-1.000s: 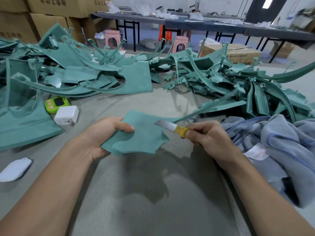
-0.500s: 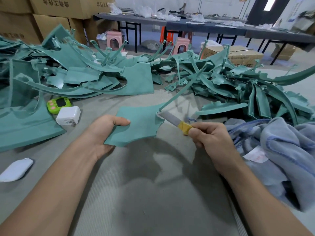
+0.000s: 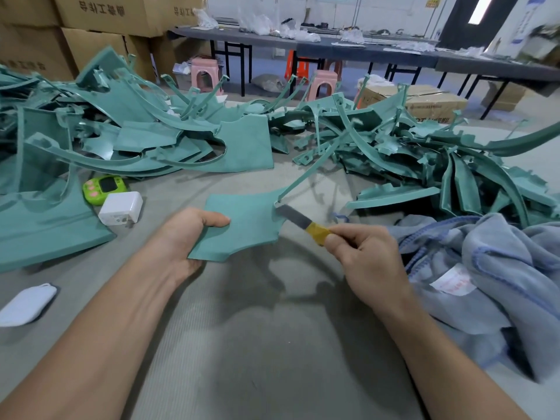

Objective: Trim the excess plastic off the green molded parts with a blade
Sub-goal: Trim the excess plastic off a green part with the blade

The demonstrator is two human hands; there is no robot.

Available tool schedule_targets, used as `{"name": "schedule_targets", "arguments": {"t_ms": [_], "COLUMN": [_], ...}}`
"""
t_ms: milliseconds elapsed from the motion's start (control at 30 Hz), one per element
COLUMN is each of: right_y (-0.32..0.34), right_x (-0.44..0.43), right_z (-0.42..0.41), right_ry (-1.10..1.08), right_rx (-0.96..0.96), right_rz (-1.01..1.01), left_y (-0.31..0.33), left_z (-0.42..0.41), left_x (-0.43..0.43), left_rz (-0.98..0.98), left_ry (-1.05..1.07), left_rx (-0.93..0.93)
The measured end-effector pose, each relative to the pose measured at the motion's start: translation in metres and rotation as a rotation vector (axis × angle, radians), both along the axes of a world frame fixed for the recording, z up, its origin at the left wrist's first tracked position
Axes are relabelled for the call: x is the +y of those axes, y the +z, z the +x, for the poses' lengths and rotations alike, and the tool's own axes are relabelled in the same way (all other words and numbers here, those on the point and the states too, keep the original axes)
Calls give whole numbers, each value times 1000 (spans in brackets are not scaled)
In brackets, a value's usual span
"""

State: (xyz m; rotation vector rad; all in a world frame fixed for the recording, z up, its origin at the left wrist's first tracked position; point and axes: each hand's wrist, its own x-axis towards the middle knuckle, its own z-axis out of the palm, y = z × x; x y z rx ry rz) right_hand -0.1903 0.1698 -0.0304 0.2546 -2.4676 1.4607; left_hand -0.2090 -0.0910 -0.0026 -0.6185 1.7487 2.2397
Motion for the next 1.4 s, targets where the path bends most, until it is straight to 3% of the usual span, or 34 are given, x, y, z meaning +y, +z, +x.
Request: {"name": "schedule_targets", "arguments": {"t_ms": [133,200,267,333,400,567,700,767,867,967,1033,1167,1267,1333,1400], "right_y": [0,-4,-2,5,10,10,9,7,7,11,11,9,15,14,8], "right_x": [-2,-3,-2,-1,-5,-27,-38,-39,-29,-25,-31,-31,-29,-36,-38], "right_z": [3,2,-1,0,5,20,24,22,14,17,23,17,22,29,24], "right_ry": [148,59,-42,4,67,175,300,213,-78,26,172,-57,77,195,47], "right_rx": [-6,11,-7,-38,-35,-2,-23,-5,35,82,41,46,45,6,5], "right_rz": [-13,5,-141,-313,-359,-107,90,148,141,75,135,163,83,167,257], "left_y": [1,1,2,2,1,-4,-3,-2,-2,-1,-1,-2,-4,-5,-6], "left_z": [2,3,3,3,3,1,4,5,7,7,8,8,4,3,3], "left_x": [1,2,4,9,17,28,26,28,34,36,35,34,32,32,34], "left_rz": [20,26,63,149,215,179,209,228,218,223,229,234,216,186,143], "left_ry": [12,14,42,110,205,372,306,235,172,181,168,164,214,242,263], "left_rx": [-6,-4,8,49,90,71,41,26,13,17,16,17,25,21,31]}}
